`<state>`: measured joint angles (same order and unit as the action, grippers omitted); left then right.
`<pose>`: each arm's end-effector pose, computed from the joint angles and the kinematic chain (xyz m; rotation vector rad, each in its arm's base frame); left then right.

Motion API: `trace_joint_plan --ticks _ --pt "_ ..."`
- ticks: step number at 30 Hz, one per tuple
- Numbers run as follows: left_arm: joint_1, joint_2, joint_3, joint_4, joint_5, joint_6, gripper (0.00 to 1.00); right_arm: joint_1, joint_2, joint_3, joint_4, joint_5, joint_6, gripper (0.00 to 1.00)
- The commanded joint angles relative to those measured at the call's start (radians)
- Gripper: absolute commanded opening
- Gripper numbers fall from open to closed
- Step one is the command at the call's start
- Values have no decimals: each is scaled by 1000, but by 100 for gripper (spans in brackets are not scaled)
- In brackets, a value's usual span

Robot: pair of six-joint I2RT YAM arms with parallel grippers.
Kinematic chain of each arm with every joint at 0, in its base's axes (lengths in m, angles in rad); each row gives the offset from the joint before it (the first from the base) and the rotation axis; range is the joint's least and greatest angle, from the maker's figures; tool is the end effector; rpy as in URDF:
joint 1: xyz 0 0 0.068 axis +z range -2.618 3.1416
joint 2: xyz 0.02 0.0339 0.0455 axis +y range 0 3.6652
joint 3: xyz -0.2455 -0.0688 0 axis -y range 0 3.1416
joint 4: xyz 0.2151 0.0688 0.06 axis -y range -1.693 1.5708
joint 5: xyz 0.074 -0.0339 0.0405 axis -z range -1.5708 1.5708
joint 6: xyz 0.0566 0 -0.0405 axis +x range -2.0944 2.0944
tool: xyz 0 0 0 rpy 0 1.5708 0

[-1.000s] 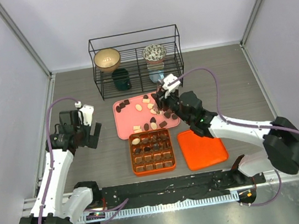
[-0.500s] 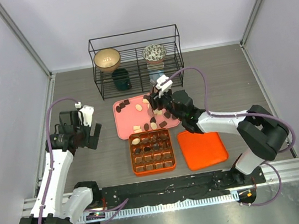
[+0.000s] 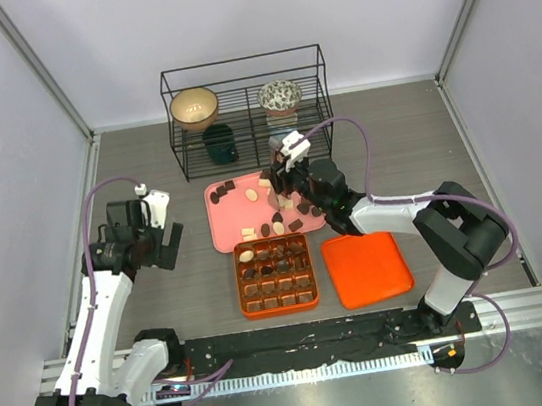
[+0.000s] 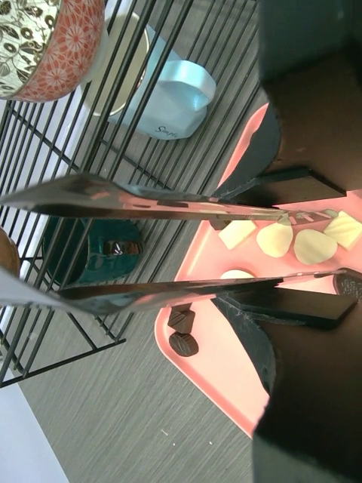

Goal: Pack the chocolate
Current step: Pick up the fake chocolate from the plate.

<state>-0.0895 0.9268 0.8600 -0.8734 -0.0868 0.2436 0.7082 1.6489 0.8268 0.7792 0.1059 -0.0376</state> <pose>0.1679 -0.0101 0.2500 0.3817 2.4852 0.1720 0.2771 0.2294 0.2359 -0.5163 1.5467 0.4319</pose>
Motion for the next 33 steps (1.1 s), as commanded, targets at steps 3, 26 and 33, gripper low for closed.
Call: trace_joint_plan --ticks 3,26,33 --pt "0 -16 31 -3 -11 11 100 -7 11 20 74 -26 36 44" --pt "0 -31 19 -9 -7 10 100 106 -455 -44 -187 -183 45 26" --pt "0 -26 25 -13 -1 3 100 302 -609 -143 -307 -157 82 26"
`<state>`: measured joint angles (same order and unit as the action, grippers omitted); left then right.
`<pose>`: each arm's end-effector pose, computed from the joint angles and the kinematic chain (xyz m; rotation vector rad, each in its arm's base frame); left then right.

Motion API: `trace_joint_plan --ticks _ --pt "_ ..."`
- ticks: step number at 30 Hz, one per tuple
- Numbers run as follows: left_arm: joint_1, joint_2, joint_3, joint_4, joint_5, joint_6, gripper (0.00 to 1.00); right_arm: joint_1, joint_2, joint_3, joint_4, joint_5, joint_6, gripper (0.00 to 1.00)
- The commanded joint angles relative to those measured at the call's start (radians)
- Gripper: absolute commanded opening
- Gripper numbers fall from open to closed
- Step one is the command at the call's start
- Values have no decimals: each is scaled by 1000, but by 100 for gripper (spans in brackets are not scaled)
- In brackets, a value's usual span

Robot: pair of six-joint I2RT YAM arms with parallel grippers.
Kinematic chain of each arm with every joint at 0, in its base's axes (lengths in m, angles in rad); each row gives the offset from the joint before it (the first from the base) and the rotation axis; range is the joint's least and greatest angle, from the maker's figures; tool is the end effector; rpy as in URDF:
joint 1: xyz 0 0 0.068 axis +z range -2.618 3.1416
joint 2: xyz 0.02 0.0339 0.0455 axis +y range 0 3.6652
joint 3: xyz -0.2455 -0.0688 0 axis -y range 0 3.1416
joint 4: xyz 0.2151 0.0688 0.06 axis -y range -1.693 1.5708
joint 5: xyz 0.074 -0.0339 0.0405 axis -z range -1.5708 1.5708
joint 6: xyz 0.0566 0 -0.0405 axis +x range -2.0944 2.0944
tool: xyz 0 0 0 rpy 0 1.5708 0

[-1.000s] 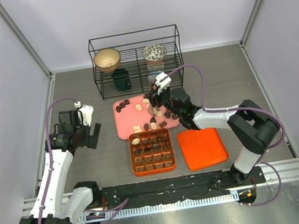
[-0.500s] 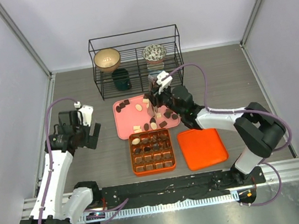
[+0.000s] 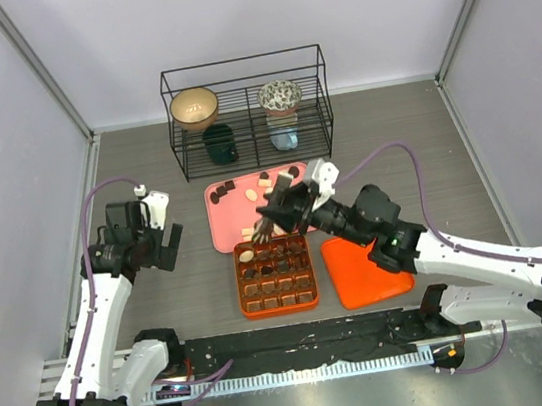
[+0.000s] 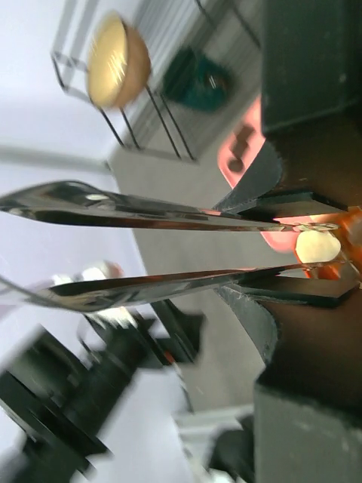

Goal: Pack the chocolate
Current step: Pick up the fake chocolate from the plate, then place the fake chocolate in the packing box.

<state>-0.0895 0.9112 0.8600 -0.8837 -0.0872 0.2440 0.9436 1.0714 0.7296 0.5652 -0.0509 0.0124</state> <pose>0.1647 -0.0098 0.2515 0.3809 2.4800 0.1728 0.1458 0.2061 0.3424 -0.6668 1.2280 0.8364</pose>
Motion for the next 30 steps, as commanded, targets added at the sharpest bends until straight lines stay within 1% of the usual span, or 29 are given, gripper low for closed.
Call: trace_joint_plan --ticks 1,7,11,21,22,26,29,30 --pt "-1 -11 24 -3 0 3 100 101 -40 -64 -94 2 53 26" --pt "-1 -12 30 -6 3 -9 100 185 -10 -88 -58 -3 106 26" --pt "-1 -15 31 -15 3 -9 100 221 38 -94 17 9 124 27" --pt "0 -15 25 -12 4 -6 100 241 166 -78 171 26 138 27" --pt "0 -17 25 -11 6 -6 100 241 182 -78 183 28 136 29" --pt "-1 -20 17 -8 0 0 100 241 206 -82 229 46 118 30" --pt "-1 -25 14 -8 0 1 100 241 214 -78 231 46 106 33" --pt "0 -23 13 -6 0 1 100 241 216 -75 229 46 106 36"
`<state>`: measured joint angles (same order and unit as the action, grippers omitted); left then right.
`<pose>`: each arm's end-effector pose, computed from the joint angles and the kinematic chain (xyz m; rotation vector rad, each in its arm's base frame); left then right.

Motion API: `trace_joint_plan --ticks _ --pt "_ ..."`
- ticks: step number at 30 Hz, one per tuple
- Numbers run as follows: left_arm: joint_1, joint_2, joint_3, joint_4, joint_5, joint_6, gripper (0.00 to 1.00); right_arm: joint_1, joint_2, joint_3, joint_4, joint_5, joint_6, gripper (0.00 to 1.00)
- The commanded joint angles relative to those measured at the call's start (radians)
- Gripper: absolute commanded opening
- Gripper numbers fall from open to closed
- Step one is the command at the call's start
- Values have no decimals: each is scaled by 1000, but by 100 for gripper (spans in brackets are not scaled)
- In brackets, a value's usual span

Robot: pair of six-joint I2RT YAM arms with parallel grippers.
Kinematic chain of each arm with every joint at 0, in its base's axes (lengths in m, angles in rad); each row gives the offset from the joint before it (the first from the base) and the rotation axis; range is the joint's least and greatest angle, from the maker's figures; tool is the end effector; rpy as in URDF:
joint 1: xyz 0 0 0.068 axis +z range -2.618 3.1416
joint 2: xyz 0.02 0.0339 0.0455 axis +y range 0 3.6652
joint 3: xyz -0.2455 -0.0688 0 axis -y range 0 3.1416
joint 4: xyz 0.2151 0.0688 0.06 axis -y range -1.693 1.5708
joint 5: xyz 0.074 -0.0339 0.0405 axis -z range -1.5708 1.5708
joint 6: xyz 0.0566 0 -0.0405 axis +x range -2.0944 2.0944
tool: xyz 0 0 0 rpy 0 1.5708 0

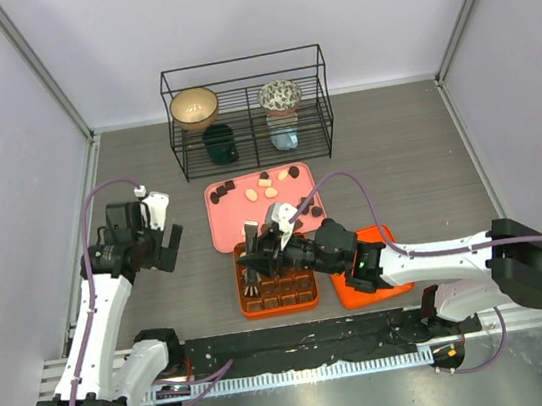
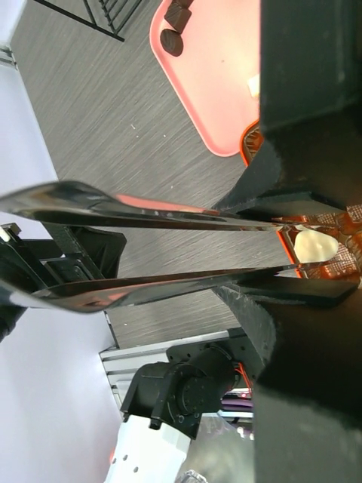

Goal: Pack the chocolate
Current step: Place the fake chocolate in the packing box, then pick up the fake chocolate from the plate.

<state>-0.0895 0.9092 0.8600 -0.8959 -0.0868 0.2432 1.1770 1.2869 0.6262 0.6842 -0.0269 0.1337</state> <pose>0.1631 -0.0097 0.2509 0.3822 2.4901 0.1716 0.1093 0.2669 0.2676 -0.8398 1.4157 1.0445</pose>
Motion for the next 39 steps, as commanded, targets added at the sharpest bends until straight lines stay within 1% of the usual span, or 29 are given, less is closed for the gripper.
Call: trace_joint_plan --ticks 1,2,3,4,9,12,16,19,20,21,24,28,30,31,33,36,39 --pt "-1 -21 10 6 -1 2 100 7 0 29 109 54 -19 38" --pt "-1 -23 11 8 2 2 100 7 -1 29 109 58 -19 39" --pt "-1 -24 7 8 2 1 100 7 -3 29 107 62 -20 44" --pt "-1 -23 7 9 1 1 100 7 -3 29 103 64 -22 46" --pt "0 -23 10 6 1 1 100 7 -15 32 74 84 -34 51" --pt "-1 -24 11 5 4 1 100 7 -38 36 63 110 -63 50" --pt "-1 -20 16 2 4 -1 100 -16 -57 78 11 162 -123 44" --pt "0 -24 22 0 4 1 100 -106 -55 119 -17 128 -121 40" --pt "0 -23 22 0 1 1 100 -134 -52 131 -17 99 -112 39" --pt "-1 -23 22 -1 1 4 100 -192 -49 136 -9 85 -100 38" --pt "-1 -27 16 0 -5 5 100 -269 -20 164 3 49 -92 36" --pt "0 -26 19 2 -5 7 100 -393 58 201 26 1 -88 33" --pt "-1 -21 20 3 -5 7 100 -424 112 216 61 1 -86 33" --pt "0 -20 24 3 -4 7 100 -438 129 222 70 -5 -88 33" --pt "0 -13 27 5 -2 10 100 -471 189 253 84 -11 -94 39" --pt "-1 -7 30 6 -5 13 100 -499 261 297 106 -28 -97 44" --pt "-1 -9 30 9 -13 16 100 -516 322 328 126 -30 -108 46"
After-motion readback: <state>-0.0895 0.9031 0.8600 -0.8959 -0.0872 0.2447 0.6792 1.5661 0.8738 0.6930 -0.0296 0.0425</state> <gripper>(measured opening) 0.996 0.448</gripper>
